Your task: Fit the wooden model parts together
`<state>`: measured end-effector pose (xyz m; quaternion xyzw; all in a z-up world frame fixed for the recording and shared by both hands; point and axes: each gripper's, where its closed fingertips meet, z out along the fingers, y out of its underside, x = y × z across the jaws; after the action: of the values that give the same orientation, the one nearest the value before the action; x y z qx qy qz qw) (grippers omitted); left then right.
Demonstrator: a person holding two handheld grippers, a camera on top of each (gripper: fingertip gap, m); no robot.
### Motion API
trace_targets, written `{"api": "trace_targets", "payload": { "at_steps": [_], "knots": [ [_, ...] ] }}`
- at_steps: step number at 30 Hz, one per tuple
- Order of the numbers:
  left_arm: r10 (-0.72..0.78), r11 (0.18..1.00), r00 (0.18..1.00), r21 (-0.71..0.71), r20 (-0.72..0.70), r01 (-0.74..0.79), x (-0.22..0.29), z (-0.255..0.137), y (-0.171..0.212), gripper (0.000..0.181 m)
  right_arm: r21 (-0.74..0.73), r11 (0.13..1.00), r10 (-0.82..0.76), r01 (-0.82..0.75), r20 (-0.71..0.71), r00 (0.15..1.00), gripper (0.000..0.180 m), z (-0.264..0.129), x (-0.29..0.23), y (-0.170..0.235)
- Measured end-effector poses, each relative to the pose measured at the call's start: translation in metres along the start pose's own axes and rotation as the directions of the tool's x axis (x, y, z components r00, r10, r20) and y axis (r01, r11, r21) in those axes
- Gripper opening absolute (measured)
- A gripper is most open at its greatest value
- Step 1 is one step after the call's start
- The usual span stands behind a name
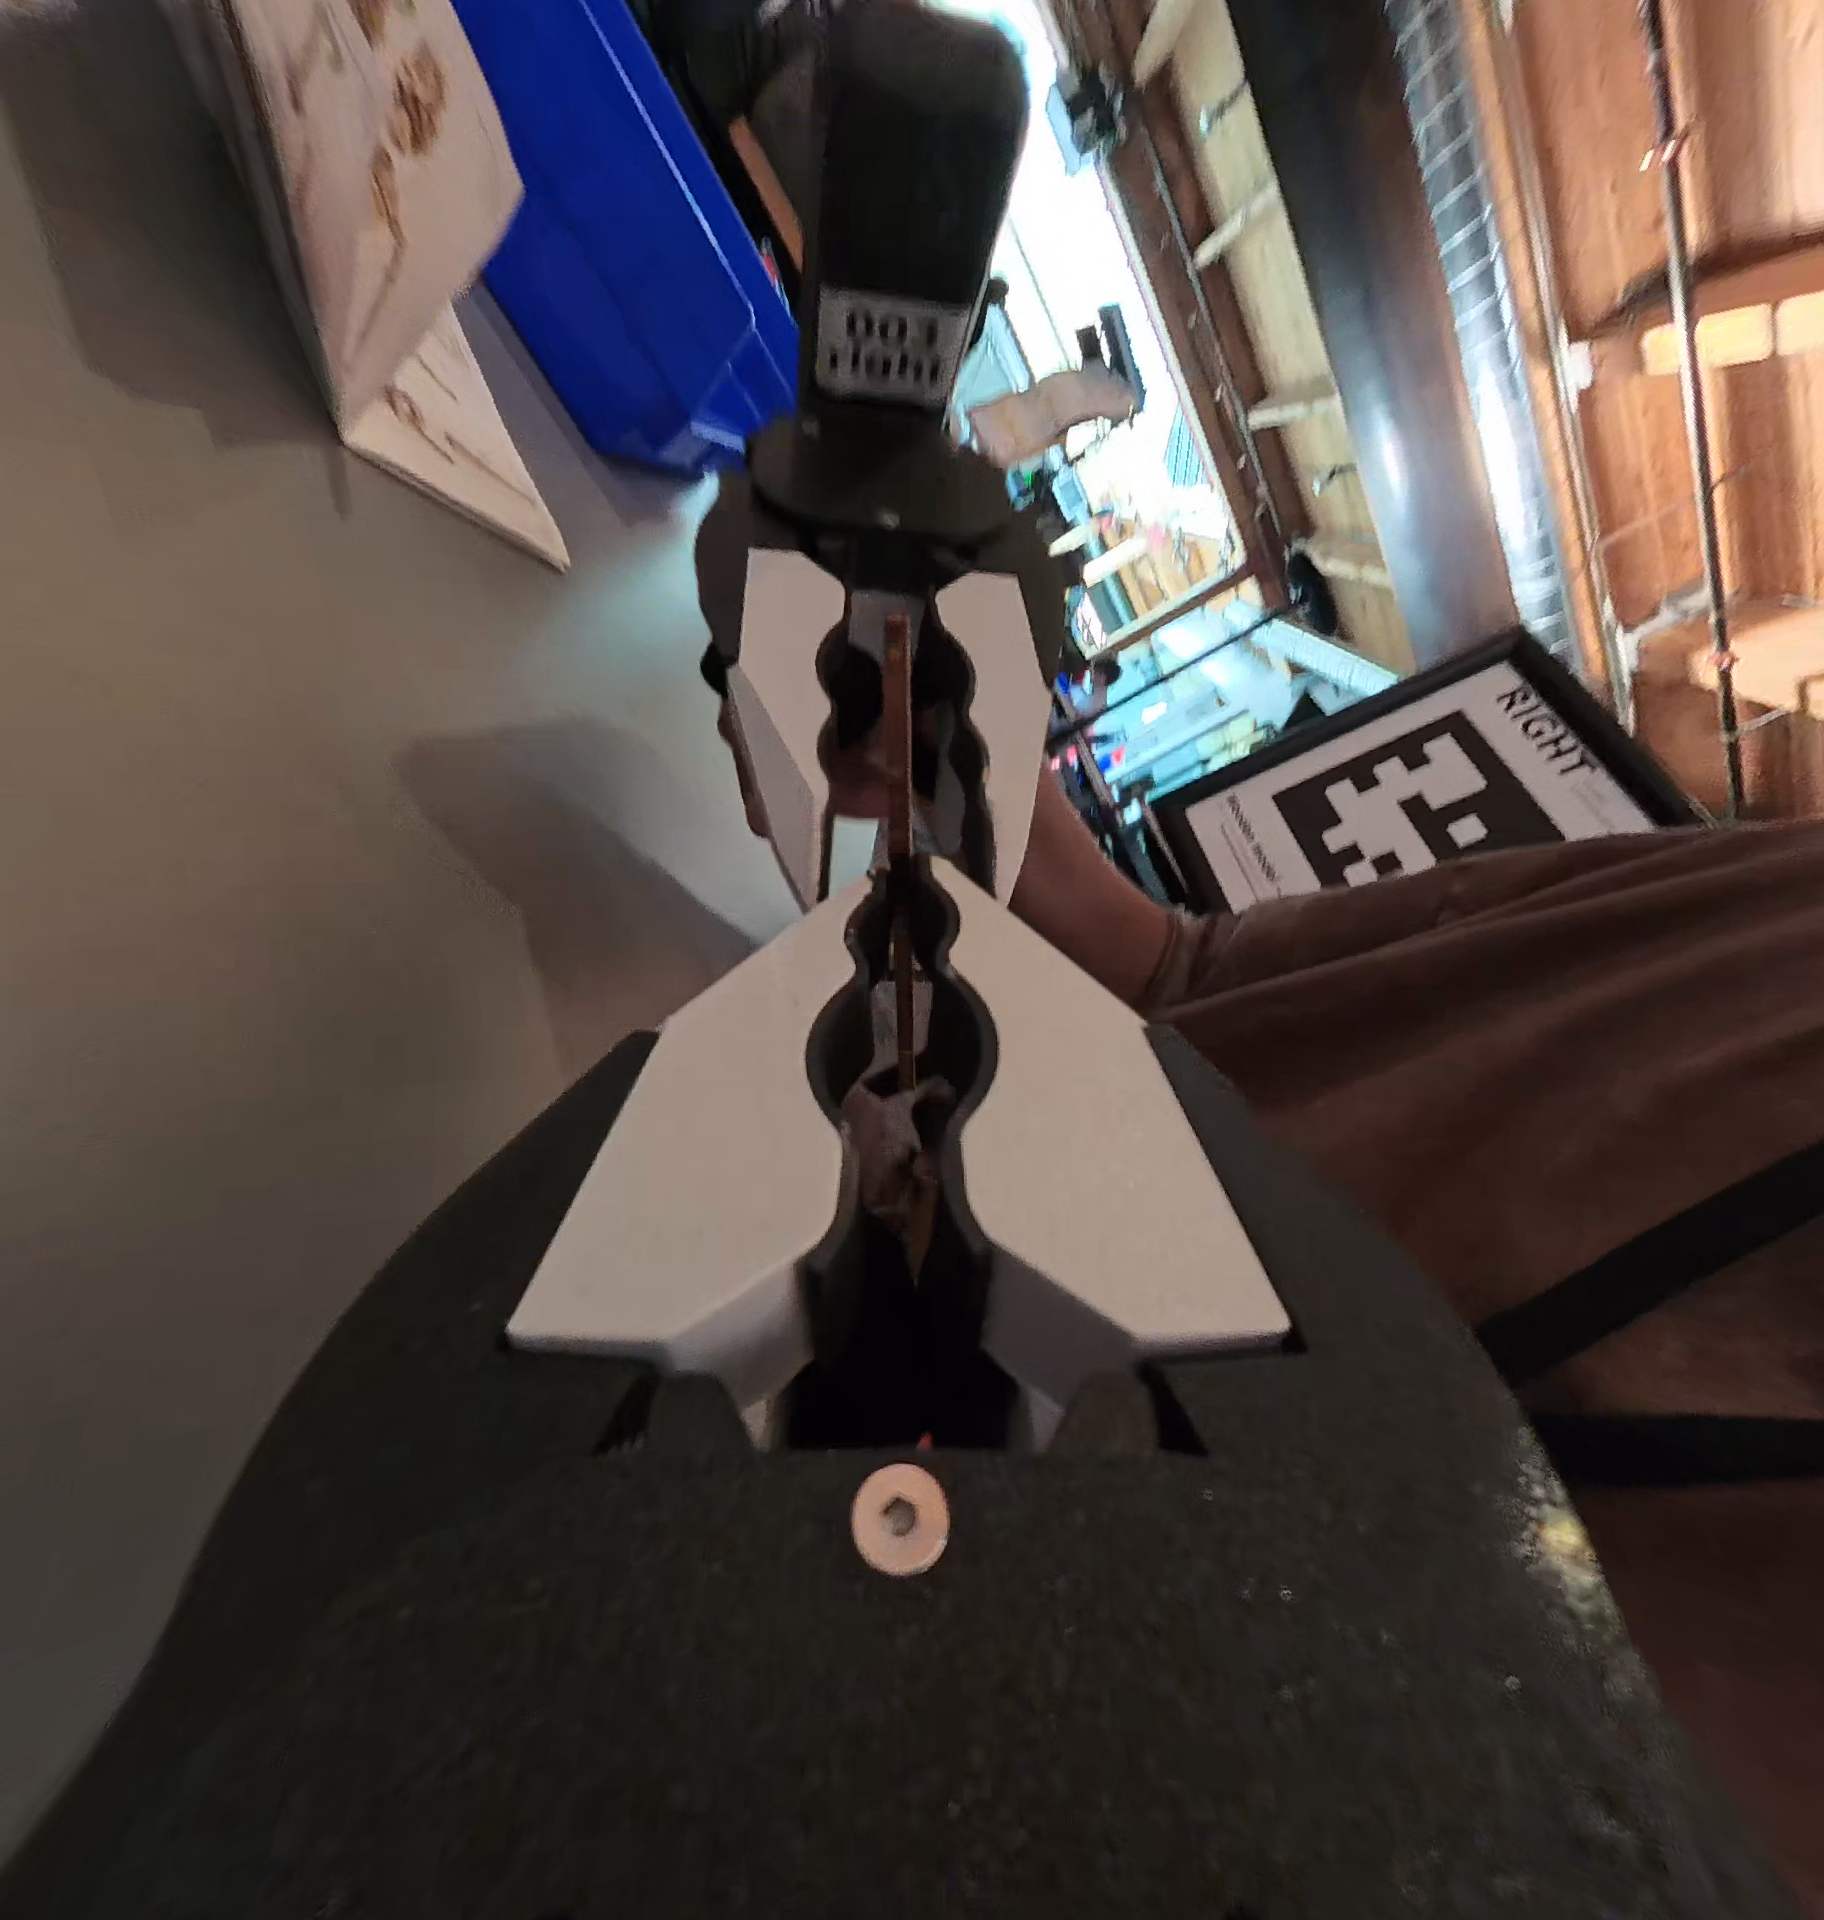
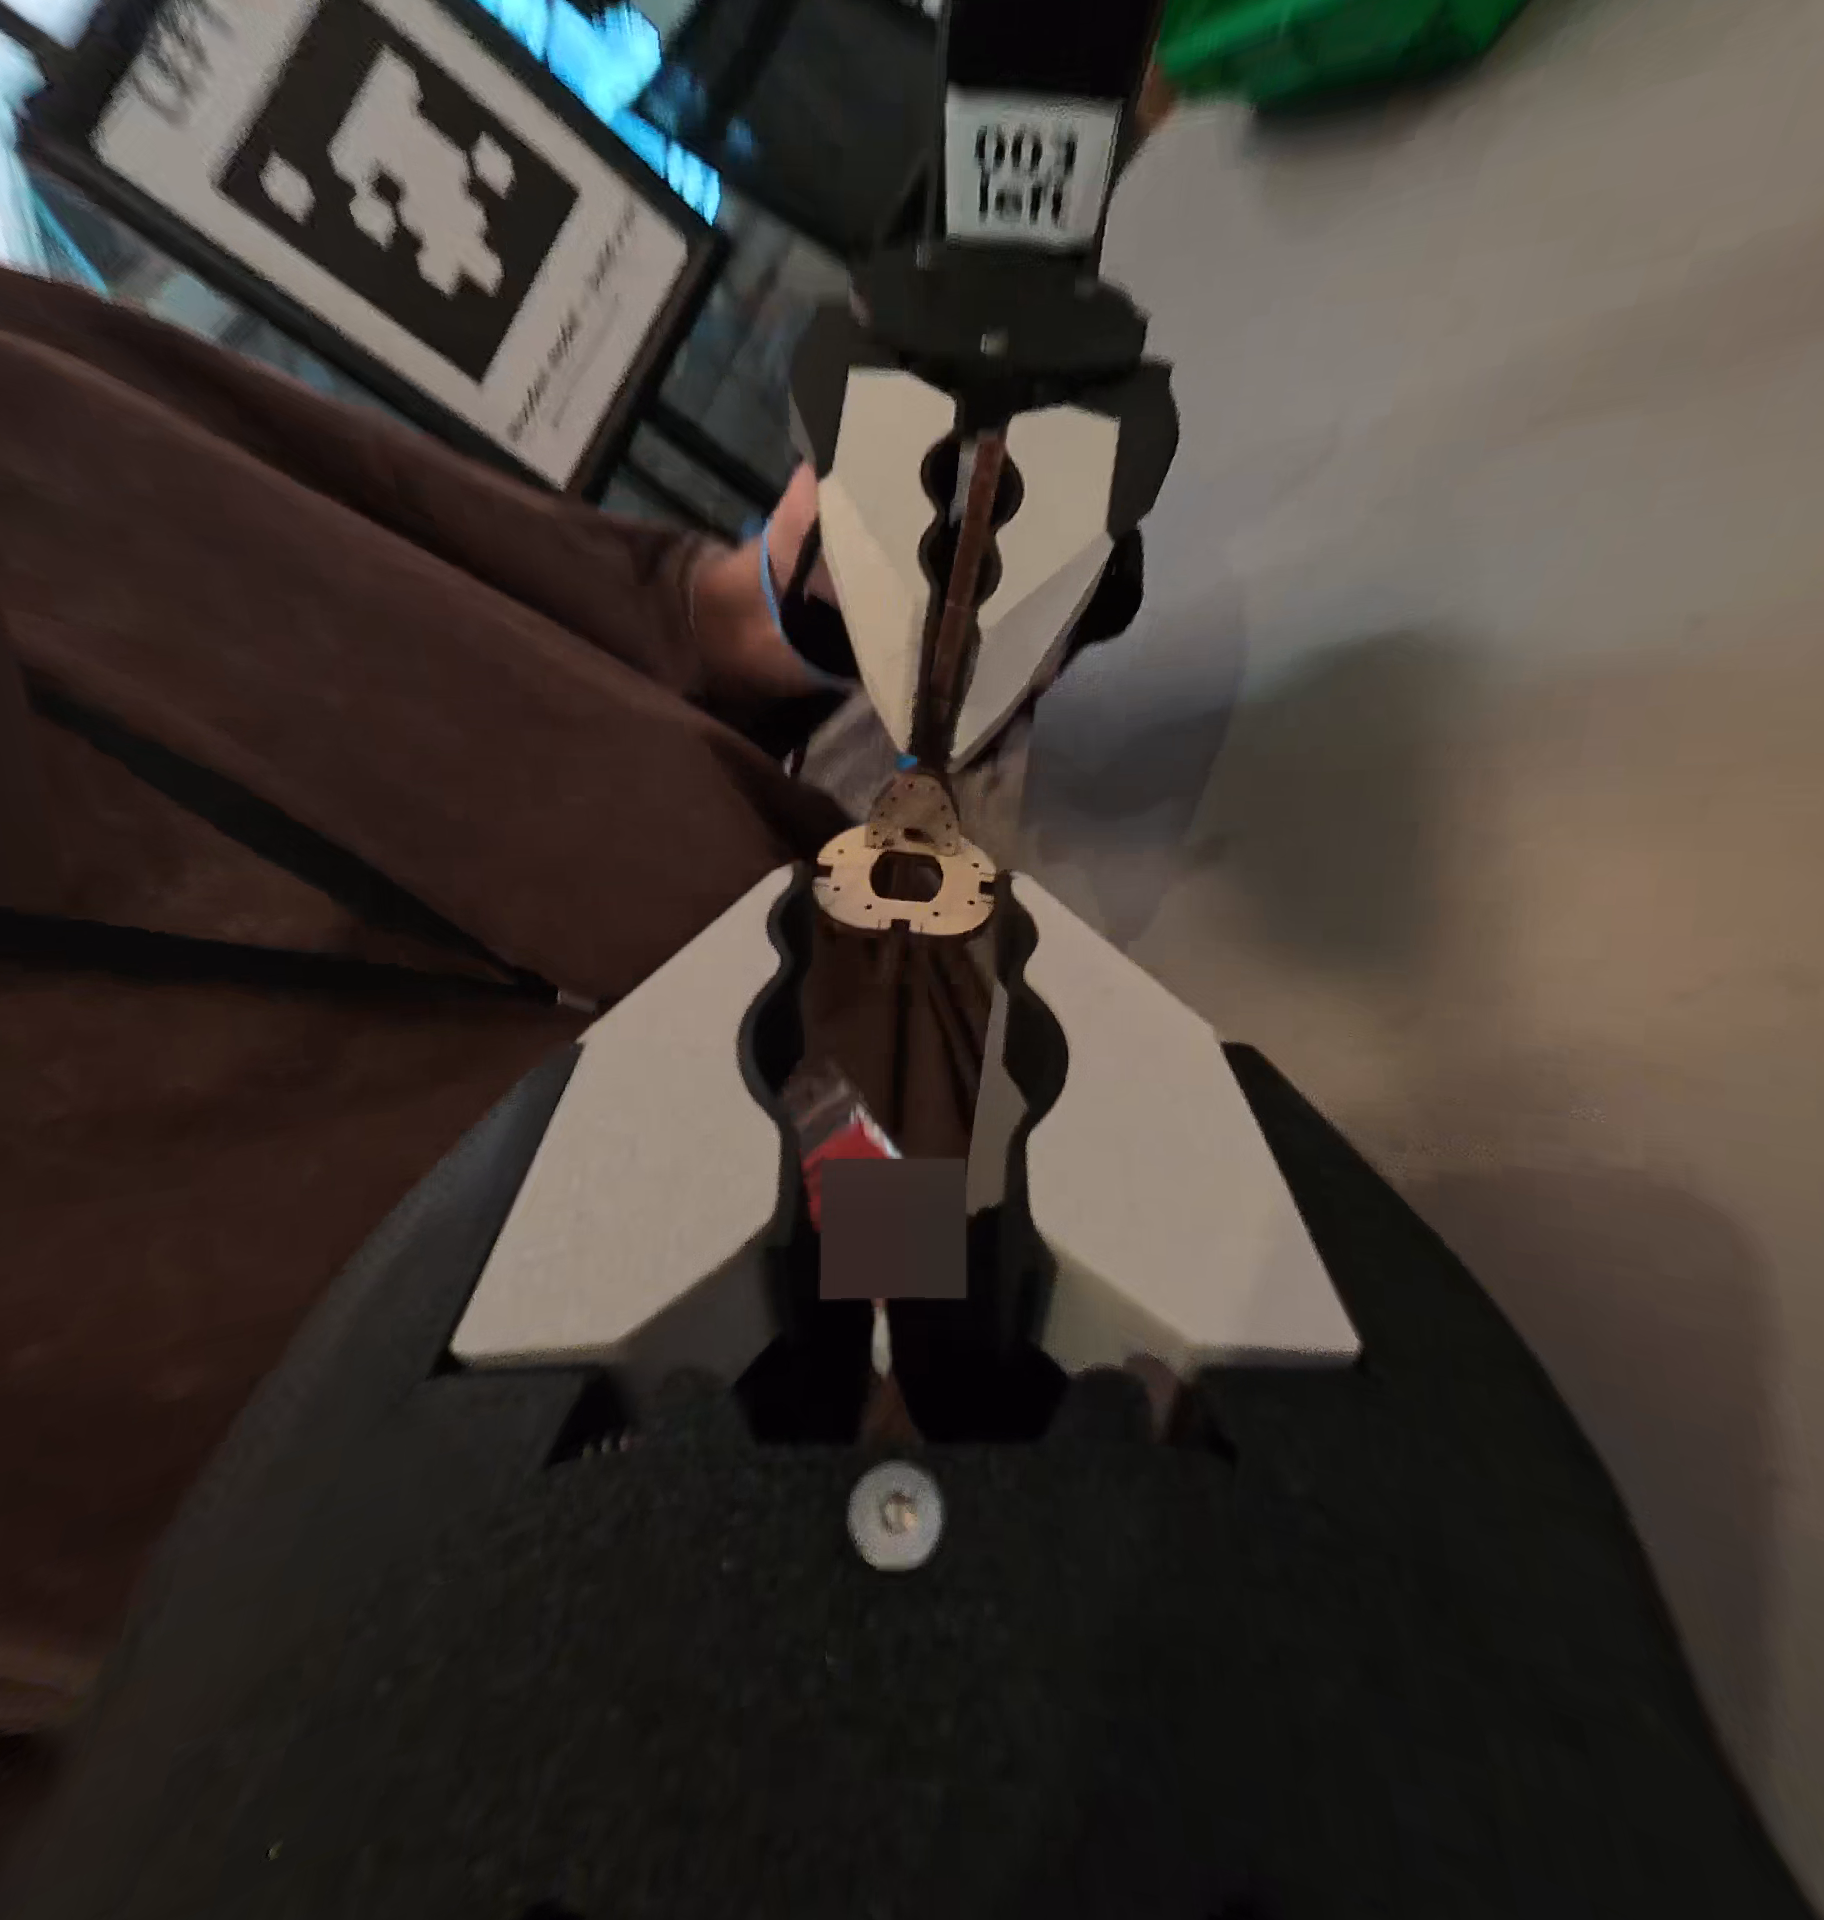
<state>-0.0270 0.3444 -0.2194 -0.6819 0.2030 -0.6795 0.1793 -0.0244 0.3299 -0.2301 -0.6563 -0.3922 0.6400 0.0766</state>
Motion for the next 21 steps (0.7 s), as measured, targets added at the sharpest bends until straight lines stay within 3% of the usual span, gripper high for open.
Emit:
{"api": "trace_targets", "payload": {
  "at_steps": [4,11,14,21],
  "knots": [
    [0.019,0.990,1.000,0.139,0.015,-0.021,0.004,-0.006,-0.021,0.000,0.205,0.979,0.014,-0.017,0.016,1.000,0.034,0.001,-0.001,-0.020],
    [0.050,0.978,0.999,0.203,0.011,-0.051,0.013,-0.011,-0.034,0.001,0.374,0.925,0.022,-0.065,0.118,0.993,0.033,0.011,-0.006,-0.036],
    [0.055,0.976,0.998,0.212,-0.008,-0.052,0.015,-0.016,-0.038,0.003,0.422,0.901,0.020,-0.095,0.178,0.984,0.034,0.010,-0.008,-0.041],
    [0.094,0.965,0.995,0.243,0.033,-0.100,0.014,-0.031,-0.049,0.008,0.433,0.900,-0.011,-0.046,0.128,0.992,0.034,0.010,-0.004,-0.044]
  ]
}}
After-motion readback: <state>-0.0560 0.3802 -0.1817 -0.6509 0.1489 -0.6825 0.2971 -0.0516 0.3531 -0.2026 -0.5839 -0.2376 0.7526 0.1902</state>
